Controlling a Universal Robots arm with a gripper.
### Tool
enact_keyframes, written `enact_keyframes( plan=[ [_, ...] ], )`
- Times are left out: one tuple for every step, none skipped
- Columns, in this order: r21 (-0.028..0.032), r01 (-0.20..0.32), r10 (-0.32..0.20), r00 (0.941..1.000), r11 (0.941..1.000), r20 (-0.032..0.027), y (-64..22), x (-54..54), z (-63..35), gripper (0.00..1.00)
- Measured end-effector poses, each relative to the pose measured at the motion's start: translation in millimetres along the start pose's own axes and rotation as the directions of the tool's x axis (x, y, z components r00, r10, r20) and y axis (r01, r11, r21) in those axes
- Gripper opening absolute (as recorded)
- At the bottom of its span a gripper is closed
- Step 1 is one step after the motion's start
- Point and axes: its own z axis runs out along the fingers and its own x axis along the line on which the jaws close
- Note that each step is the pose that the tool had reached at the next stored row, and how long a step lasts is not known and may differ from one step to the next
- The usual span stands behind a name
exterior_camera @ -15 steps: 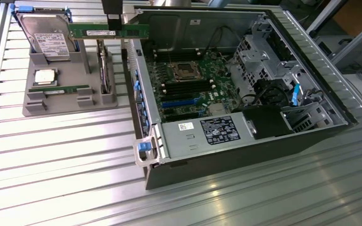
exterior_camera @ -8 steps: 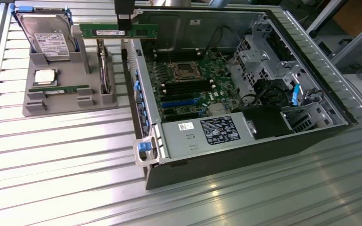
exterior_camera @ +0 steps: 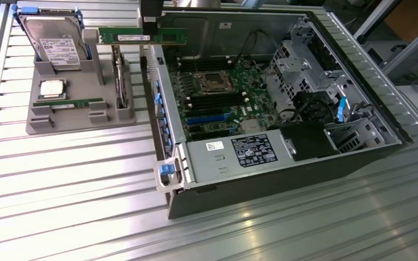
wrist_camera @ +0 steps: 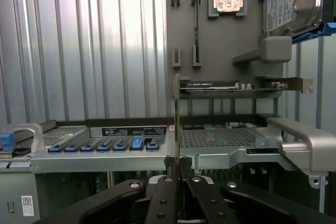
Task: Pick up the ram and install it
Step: 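Pick up the ram and move it above insertion slot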
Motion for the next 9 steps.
enact_keyframes(
  plan=[
    [0.0, 0.0, 0.0, 1.0, 1.0, 0.0001, -1.0, -0.1, 0.0, 0.12],
    [0.0, 0.0, 0.0, 1.0, 1.0, 0.0, -2.0, -0.1, 0.1, 0.12],
    [0.0, 0.0, 0.0, 1.0, 1.0, 0.0001, -3.6, -0.2, 0.1, 0.12],
    [0.0, 0.0, 0.0, 1.0, 1.0, 0.0, -4.7, -0.2, 0.1, 0.12],
    [0.0, 0.0, 0.0, 1.0, 1.0, 0.0, -5.6, -0.2, 0.1, 0.12],
    [0.0, 0.0, 0.0, 1.0, 1.0, 0.0001, -7.3, -0.3, 0.2, 0.12],
    [0.0, 0.0, 0.0, 1.0, 1.0, 0.0, -8.7, -0.4, 0.2, 0.12],
    [0.0, 0.0, 0.0, 1.0, 1.0, 0.0, -10.2, -0.4, 0.3, 0.12],
    [0.0, 0.0, 0.0, 1.0, 1.0, 0.0, -11.9, -0.5, 0.3, 0.12]
  ],
)
